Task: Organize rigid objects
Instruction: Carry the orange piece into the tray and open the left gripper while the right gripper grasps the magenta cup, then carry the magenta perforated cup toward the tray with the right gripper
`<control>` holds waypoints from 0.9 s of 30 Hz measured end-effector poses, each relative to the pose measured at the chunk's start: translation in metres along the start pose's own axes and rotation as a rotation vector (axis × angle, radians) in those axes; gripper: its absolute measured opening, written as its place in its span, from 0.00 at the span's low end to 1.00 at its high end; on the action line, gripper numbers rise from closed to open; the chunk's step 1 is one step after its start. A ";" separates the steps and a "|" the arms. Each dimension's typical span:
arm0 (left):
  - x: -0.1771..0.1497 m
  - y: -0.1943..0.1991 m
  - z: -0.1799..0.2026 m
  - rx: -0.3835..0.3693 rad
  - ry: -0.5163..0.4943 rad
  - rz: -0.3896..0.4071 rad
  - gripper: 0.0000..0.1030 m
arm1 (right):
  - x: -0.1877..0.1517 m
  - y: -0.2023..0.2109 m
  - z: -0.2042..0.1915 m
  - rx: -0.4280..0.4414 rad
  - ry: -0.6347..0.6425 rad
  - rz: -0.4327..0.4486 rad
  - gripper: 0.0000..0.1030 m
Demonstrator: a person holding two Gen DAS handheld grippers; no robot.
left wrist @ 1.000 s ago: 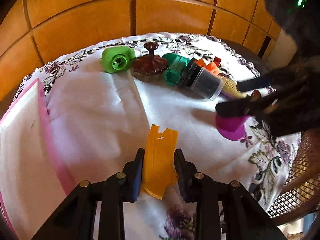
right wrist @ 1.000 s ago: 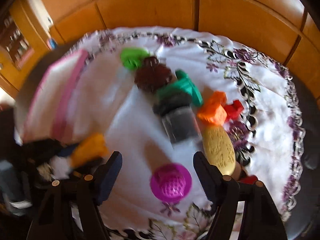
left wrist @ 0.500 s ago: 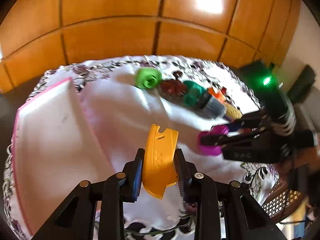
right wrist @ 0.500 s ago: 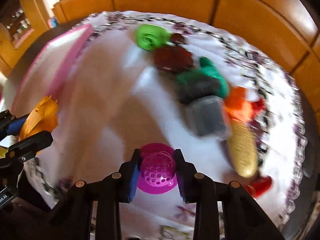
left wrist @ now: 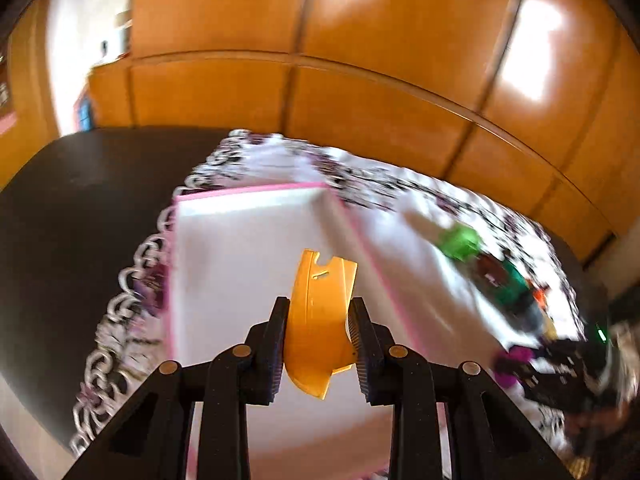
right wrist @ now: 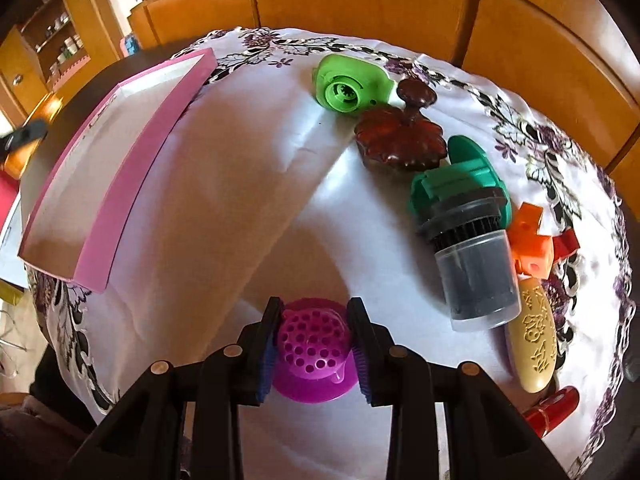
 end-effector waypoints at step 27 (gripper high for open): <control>0.014 -0.046 -0.044 0.240 0.011 -0.006 0.52 | 0.002 -0.001 -0.004 -0.008 0.037 0.015 0.31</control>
Point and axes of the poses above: each gripper's, at about its wrist camera, not at the fingertips, and y roughly against the way its jaws point, z to its right, x to its top, the point moved 1 cm from there along -y, roughly the way its jaws point, and after that the axes turned 2 degrees about -y, right-handed, at the moved point
